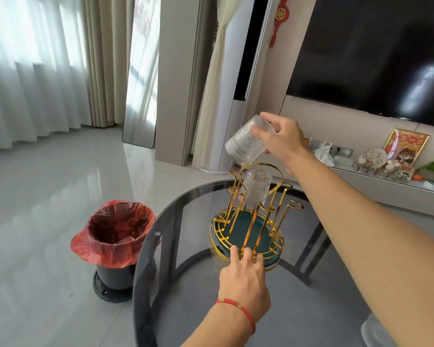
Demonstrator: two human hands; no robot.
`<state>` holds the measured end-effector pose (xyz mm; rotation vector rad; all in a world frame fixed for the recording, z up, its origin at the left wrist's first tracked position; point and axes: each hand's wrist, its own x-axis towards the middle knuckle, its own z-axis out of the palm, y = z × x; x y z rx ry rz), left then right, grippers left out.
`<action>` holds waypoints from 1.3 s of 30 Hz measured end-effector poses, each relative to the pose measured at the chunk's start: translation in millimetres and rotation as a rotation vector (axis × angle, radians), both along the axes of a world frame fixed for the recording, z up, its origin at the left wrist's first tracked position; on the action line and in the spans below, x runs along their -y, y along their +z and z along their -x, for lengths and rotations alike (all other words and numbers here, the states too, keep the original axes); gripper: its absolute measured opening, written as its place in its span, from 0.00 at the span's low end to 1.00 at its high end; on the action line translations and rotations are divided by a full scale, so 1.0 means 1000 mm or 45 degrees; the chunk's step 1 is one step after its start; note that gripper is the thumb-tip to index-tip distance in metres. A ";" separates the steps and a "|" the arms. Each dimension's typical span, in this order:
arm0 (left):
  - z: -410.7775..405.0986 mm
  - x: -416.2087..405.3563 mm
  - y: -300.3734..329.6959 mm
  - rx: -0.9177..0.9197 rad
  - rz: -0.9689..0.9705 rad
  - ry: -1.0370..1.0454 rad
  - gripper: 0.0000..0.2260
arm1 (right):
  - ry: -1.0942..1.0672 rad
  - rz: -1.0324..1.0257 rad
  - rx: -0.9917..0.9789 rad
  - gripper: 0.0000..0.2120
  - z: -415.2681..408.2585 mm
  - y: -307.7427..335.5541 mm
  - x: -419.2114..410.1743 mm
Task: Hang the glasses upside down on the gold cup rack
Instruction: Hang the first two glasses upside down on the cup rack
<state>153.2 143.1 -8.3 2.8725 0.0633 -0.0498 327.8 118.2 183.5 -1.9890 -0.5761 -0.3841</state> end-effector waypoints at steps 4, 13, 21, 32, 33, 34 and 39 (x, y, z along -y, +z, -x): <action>0.001 0.003 0.004 -0.029 0.009 0.012 0.27 | 0.029 0.182 -0.031 0.32 -0.010 -0.008 -0.014; 0.001 0.005 0.013 -0.093 -0.020 0.000 0.27 | 0.007 0.653 -0.122 0.30 -0.016 -0.028 -0.023; -0.002 0.004 0.010 -0.091 -0.014 0.010 0.26 | 0.041 0.906 -0.207 0.28 -0.018 -0.032 -0.024; 0.000 0.002 0.007 -0.033 0.029 0.045 0.25 | 0.157 1.259 -0.246 0.25 -0.019 -0.027 -0.031; -0.001 0.002 0.007 -0.032 0.027 0.046 0.25 | 0.166 1.272 -0.222 0.24 -0.016 -0.027 -0.030; -0.001 0.003 0.007 -0.031 0.024 0.045 0.25 | 0.165 1.257 -0.187 0.23 -0.013 -0.027 -0.027; -0.002 0.001 0.006 -0.013 -0.006 0.047 0.24 | 0.076 0.844 -0.063 0.22 0.007 -0.035 0.001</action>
